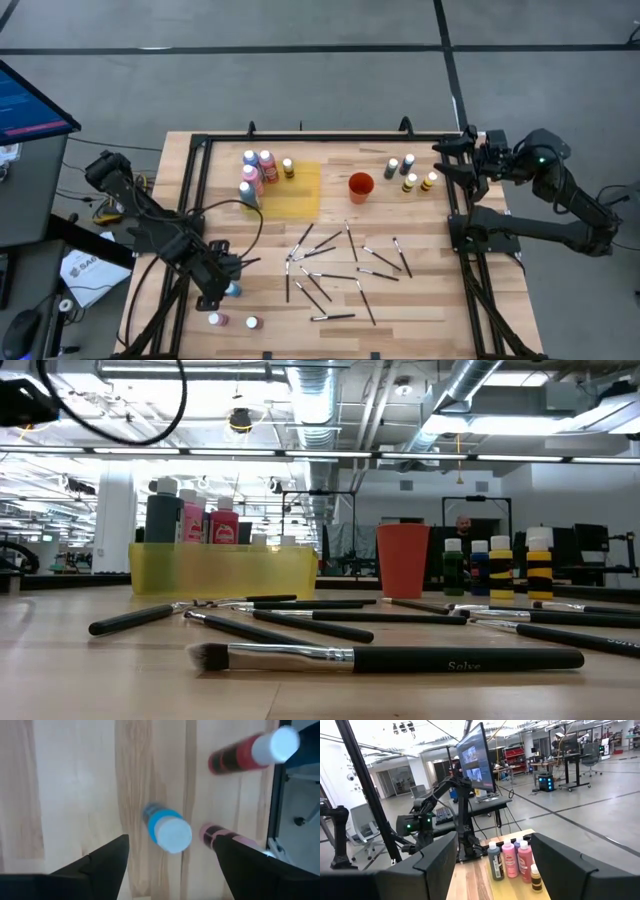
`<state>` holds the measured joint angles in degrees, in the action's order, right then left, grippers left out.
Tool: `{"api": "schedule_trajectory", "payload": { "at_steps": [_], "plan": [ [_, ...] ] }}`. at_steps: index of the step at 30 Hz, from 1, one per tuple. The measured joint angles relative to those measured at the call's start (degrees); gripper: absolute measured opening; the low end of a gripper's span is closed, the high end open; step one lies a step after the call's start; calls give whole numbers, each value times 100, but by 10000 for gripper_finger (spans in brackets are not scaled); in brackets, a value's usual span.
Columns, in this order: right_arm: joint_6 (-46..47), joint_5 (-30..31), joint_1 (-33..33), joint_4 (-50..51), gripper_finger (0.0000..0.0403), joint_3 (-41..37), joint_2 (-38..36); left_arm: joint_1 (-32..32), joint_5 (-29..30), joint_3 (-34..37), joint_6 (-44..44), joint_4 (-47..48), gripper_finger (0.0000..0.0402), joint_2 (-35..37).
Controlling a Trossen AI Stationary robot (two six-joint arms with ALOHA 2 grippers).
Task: Pick & Place Paint Supplies
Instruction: Put the blue paint bottle into the yellow bin
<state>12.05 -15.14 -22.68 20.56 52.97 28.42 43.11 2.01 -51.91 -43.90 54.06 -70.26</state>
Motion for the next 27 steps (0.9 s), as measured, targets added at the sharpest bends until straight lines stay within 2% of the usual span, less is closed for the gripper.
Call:
{"api": "schedule_trajectory", "payload": {
  "at_steps": [17, 27],
  "plan": [
    [68, 20, 0, -2, 248, 0, 0, 17, 90, 384, 10, -498, 255, 0],
    [66, 160, 0, -2, 248, 2, 0, 17, 139, 384, 174, -517, 211, 0]
  ]
}}
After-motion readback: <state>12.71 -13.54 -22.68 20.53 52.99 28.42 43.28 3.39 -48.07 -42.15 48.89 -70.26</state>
